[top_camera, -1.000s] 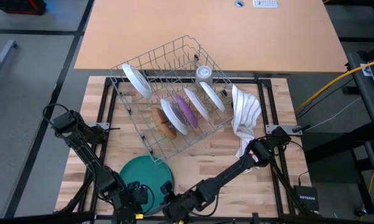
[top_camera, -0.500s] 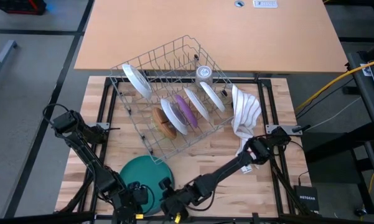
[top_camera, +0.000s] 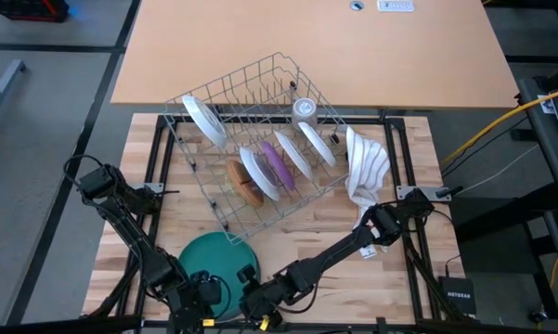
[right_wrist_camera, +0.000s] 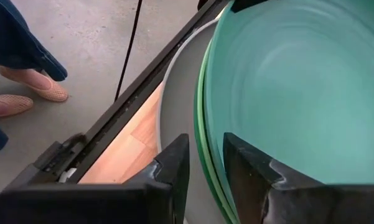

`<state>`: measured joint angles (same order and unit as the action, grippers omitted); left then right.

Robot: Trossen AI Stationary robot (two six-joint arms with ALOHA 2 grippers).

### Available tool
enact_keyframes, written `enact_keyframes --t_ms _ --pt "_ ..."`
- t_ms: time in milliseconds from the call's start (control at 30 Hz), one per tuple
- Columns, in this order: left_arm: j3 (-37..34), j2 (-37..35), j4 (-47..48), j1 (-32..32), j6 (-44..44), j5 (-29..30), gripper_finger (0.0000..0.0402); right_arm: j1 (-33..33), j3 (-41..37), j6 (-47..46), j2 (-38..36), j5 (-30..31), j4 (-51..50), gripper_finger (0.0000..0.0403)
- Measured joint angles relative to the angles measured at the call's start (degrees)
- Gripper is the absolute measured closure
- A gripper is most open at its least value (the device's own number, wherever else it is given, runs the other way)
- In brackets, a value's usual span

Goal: Sort dishes
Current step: Put the blue plate into the dish rack

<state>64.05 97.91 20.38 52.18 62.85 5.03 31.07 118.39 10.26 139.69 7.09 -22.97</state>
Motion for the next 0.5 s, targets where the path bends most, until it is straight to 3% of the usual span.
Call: enact_keyframes --t_ms 300,500 --pt "0.00 -0.02 0.01 0.00 0.18 -0.05 0.0401 -0.13 0.00 0.02 0.83 -0.15 0.06 0.0307" --pt "0.00 -0.02 -0.02 0.02 0.02 -0.08 0.0401 -0.13 0.00 0.24 0.67 -0.17 0.19 0.0361"
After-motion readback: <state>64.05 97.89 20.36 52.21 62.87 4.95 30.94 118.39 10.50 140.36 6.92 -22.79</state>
